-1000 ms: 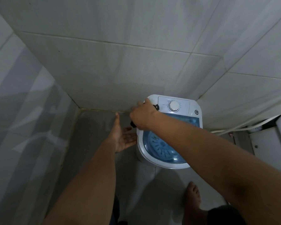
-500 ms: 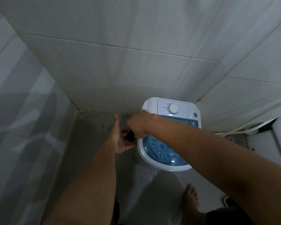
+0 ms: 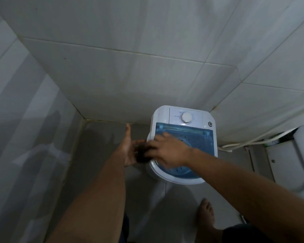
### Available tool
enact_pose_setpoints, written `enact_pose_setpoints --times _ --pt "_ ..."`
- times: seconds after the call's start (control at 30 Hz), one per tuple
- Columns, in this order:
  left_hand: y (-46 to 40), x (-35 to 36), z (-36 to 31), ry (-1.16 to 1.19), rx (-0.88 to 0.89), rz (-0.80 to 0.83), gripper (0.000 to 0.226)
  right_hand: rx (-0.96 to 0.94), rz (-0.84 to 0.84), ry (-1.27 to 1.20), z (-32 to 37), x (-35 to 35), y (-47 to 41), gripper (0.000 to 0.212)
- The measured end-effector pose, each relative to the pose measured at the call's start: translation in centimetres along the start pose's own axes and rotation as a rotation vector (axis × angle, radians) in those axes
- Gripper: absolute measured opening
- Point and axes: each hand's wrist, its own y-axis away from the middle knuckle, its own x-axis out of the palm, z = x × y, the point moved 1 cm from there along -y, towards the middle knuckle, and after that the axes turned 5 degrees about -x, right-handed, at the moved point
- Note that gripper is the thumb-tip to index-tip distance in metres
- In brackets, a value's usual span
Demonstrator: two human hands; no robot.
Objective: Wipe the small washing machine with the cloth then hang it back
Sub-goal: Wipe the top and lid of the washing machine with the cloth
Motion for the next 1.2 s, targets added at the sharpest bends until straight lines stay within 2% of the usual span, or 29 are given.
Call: enact_pose_setpoints --times 0.1,0.13,0.2,0.3,0.4,0.47,0.5,0.57,0.67,0.77,0.83,0.93,1.0,1.07,1.1,1.13,1.2 --pt "0.1 0.5 0.0 -0.053 0.023 -0.029 0.084 0.43 -0.131 -0.022 -2.7 -0.2 -1.2 0.046" --pt "0.1 0.6 0.0 -0.081 0.029 -0.042 0.07 0.496 -0.152 -0.042 -2.5 -0.2 -1.3 0.048" --pt "-0.1 0.7 0.1 -0.122 0.037 -0.076 0.036 0.442 -0.176 -0.008 -0.5 0.6 -0.6 0.051" --pt "-0.5 0.8 0.1 -0.21 0.07 -0.094 0.02 0.128 -0.117 -0.014 2.9 1.7 3.1 0.045" --pt "-0.8 1.0 0.1 -0.238 0.128 -0.119 0.015 -0.116 0.023 0.011 3.5 1.8 6.0 0.041" --pt "-1.0 1.0 0.1 -0.265 0.161 -0.152 0.013 -0.151 0.02 0.068 1.7 1.4 5.3 0.046" --pt "-1.1 1.0 0.1 -0.283 0.166 -0.165 0.011 -0.096 0.005 0.098 0.3 1.3 4.4 0.053" --pt "-1.1 0.9 0.3 -0.267 0.161 -0.16 0.009 0.148 -0.051 0.121 -2.9 0.6 2.0 0.062" --pt "-0.8 0.8 0.5 -0.185 0.127 -0.113 0.013 0.518 -0.065 0.091 -6.5 -1.6 -1.1 0.056" --pt "-0.9 0.5 0.6 -0.163 0.094 -0.107 0.015 0.64 -0.086 0.062 -5.9 -1.7 -2.5 0.055" --pt "-1.1 0.4 0.5 -0.159 0.088 -0.102 0.014 0.568 -0.123 0.047 -2.7 -0.2 -1.4 0.056" --pt "-1.6 0.2 0.4 -0.153 0.092 -0.094 0.014 0.277 -0.126 -0.072 2.9 2.1 2.6 0.047" --pt "-1.8 0.1 0.4 -0.198 0.094 -0.111 0.016 0.052 -0.076 -0.087 4.2 2.6 5.5 0.043" --pt "-2.1 0.1 0.4 -0.227 0.125 -0.128 0.018 -0.051 -0.063 -0.046 2.8 2.1 6.8 0.048" --pt "-2.1 0.2 0.3 -0.238 0.141 -0.132 0.017 0.01 -0.095 -0.008 1.3 1.7 6.8 0.055" --pt "-2.1 0.3 0.2 -0.244 0.149 -0.132 0.018 0.149 -0.157 0.014 -0.7 1.3 6.4 0.061" --pt "-2.0 0.4 0.1 -0.258 0.149 -0.131 0.024 0.512 -0.271 -0.011 -4.6 0.4 5.4 0.061"
